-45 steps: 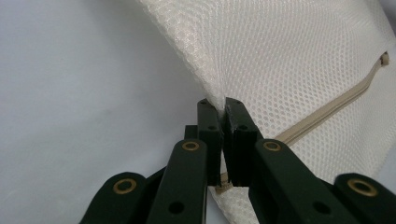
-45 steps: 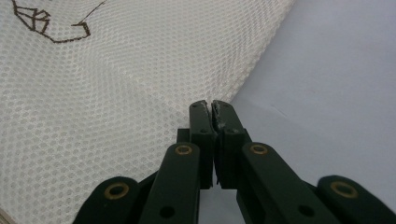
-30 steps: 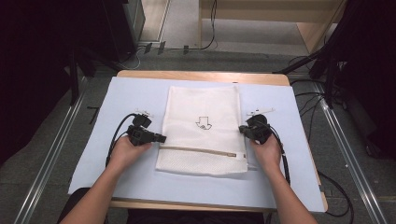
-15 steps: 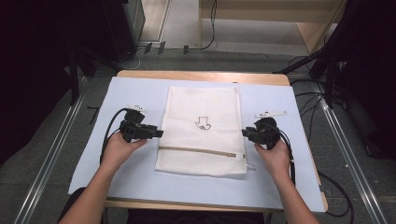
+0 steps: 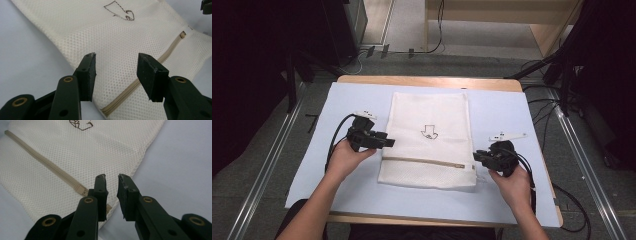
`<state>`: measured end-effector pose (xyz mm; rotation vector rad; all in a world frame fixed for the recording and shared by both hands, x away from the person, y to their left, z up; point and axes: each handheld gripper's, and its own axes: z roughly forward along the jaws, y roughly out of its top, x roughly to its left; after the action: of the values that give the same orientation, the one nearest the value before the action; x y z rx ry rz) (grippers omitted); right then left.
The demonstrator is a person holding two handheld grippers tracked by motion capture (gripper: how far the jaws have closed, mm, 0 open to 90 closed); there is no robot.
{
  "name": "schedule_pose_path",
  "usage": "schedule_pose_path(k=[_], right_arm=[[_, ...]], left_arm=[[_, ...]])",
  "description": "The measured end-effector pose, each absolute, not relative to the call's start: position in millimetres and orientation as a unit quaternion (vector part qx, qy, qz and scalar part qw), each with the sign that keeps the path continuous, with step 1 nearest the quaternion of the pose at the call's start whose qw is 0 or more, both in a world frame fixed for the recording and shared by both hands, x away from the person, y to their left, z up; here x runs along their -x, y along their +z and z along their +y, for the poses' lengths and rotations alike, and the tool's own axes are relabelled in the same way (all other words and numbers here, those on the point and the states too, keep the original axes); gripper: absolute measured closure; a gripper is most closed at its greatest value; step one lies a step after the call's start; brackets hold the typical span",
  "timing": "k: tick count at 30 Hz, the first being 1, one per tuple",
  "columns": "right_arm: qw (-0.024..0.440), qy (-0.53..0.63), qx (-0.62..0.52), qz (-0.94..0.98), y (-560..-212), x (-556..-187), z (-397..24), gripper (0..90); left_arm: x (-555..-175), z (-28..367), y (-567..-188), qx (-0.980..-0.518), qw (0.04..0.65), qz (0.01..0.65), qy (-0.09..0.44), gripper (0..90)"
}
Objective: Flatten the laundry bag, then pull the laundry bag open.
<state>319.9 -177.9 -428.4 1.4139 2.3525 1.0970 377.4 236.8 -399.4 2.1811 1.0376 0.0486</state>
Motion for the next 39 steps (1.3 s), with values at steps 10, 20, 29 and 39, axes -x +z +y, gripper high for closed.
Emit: schedule_pose_path(k=[10, 20, 29, 39], right_arm=[[0.086, 0.374, -0.477, 0.791, -431.2, -303.7, -182.6, 78.9], [0.068, 0.362, -0.476, 0.799, -437.7, -307.8, -180.4, 89.5], [0.063, 0.358, -0.48, 0.798, -441.6, -309.4, -180.4, 88.5], [0.062, 0.347, -0.488, 0.798, -447.7, -310.6, -179.6, 82.3]], left_arm=[[-377.3, 214.0, -402.9, -0.854, 0.358, 0.377, 0.01, 46.0], [-374.5, 197.0, -405.7, -0.86, 0.363, 0.358, 0.005, 45.8], [-372.4, 182.8, -405.9, -0.861, 0.366, 0.353, -0.004, 46.8], [-370.8, 165.0, -408.5, -0.867, 0.361, 0.342, -0.02, 52.5]])
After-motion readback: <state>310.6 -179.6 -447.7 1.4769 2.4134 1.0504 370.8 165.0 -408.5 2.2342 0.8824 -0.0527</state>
